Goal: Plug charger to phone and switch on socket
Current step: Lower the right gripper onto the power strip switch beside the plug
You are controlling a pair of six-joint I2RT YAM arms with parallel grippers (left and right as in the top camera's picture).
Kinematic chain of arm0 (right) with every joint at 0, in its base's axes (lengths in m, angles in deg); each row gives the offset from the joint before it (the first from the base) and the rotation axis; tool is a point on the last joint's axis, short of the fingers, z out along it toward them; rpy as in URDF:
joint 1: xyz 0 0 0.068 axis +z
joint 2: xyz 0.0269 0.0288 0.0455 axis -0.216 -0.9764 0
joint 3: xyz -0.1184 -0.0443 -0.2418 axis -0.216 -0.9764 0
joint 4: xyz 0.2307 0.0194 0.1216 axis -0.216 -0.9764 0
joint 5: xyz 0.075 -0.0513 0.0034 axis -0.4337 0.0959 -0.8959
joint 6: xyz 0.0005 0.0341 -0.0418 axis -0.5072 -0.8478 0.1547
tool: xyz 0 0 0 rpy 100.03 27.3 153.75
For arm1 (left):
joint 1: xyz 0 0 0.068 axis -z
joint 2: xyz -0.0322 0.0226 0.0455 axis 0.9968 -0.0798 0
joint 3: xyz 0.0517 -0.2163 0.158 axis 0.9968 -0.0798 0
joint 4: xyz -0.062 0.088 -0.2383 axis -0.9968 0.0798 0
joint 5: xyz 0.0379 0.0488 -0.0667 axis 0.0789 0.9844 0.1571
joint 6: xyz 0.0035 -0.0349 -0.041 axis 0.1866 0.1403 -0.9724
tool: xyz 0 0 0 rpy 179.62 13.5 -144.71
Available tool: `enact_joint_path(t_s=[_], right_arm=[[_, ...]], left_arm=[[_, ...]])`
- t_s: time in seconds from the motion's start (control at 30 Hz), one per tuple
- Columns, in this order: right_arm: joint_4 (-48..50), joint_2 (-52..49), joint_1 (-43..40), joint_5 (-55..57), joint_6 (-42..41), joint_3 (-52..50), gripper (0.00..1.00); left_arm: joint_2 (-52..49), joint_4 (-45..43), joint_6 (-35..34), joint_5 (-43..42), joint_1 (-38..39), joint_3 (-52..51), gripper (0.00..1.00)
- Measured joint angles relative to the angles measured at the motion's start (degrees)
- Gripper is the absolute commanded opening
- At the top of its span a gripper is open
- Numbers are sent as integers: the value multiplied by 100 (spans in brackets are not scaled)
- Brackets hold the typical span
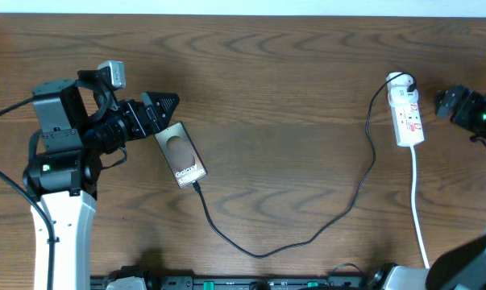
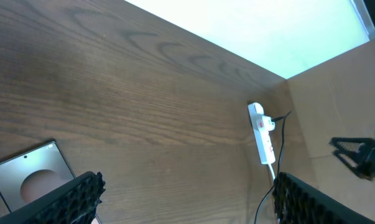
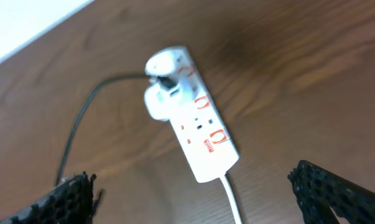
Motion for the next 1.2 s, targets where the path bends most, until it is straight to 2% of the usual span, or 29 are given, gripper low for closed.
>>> enact_joint_path(t_s=[0.03,0.07,0.13,0.33,0.77,0.9,1.03,1.13,1.2], right_arm=[[-37,-275,-133,-483,455,0,99],[-17,-675,-221,-925,861,-2,99],[-11,-981,-245,-1115,992,0,99],[74,-1814,-245,-1368,879,0,99],[1322,-1915,-219,-1471,601,24,99],[1014,-2116,-50,-1475,588,450,98],[-153,-2835,133,-1502,831,1694,93],[-1047,-3456,212,-1484,1150,2529,99],[-1233,-3700,212,-1447,1325,2699,99]], left_arm=[[0,2,0,0,0,0,89],[0,0,0,0,0,0,89],[0,2,0,0,0,0,89],[0,0,-2,0,0,0,89],[0,11,0,0,0,0,89],[-2,13,0,0,0,0,89],[-2,22,-2,0,0,0,89],[-2,15,0,0,0,0,89],[-2,15,0,0,0,0,89]])
